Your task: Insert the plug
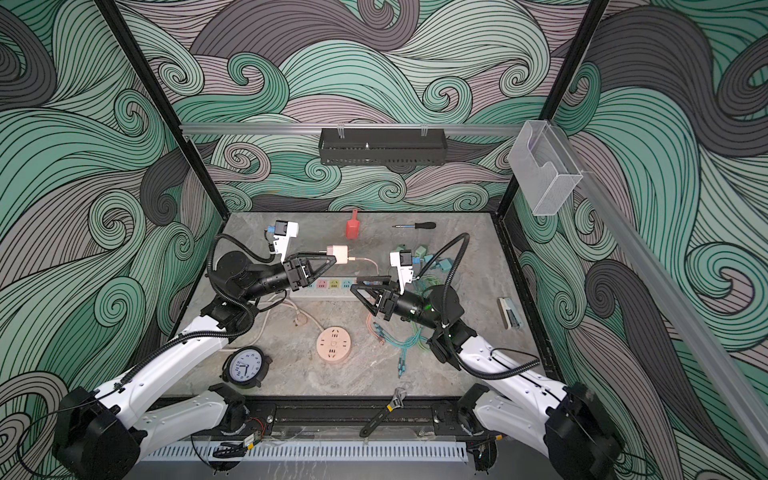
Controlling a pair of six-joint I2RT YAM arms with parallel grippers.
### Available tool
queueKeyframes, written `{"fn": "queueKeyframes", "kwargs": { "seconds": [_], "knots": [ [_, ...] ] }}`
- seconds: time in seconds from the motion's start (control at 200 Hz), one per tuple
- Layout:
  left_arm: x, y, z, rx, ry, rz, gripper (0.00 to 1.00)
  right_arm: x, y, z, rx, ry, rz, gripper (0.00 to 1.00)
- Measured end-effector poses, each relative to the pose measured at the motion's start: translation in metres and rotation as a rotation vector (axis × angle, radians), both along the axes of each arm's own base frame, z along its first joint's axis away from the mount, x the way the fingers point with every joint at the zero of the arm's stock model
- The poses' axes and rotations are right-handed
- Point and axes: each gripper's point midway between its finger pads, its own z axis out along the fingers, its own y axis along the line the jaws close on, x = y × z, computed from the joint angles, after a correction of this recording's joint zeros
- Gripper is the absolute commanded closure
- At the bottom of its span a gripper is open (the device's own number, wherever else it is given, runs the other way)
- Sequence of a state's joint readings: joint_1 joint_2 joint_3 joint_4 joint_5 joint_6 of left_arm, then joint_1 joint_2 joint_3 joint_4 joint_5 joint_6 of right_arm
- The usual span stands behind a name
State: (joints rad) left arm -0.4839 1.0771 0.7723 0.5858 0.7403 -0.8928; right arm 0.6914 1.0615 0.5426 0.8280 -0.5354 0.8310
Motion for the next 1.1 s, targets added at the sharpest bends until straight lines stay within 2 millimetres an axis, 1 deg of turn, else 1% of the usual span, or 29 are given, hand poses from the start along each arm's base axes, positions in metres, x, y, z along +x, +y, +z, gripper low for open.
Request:
{"fn": "queueKeyframes", "kwargs": {
  "seconds": [0.21, 0.525, 0.771, 1.096],
  "knots": [
    [-0.005, 0.0, -0.009, -0.008, 0.017, -0.002, 1.0, 0.005, 0.005, 0.011, 0.032, -0.021, 0.007, 0.4],
    [-0.016, 0.001, -0.002, -0.027, -0.01, -0.002, 1.0, 0.0, 0.009, 0.035, 0.065, -0.074, 0.049, 0.42],
    [-0.02, -0.002, -0.005, -0.027, -0.008, -0.009, 1.0, 0.005, 0.014, 0.033, 0.067, -0.051, 0.061, 0.45],
    [-0.029, -0.006, -0.008, -0.022, -0.034, -0.021, 1.0, 0.002, 0.016, 0.037, 0.077, -0.045, 0.087, 0.48]
  ]
}}
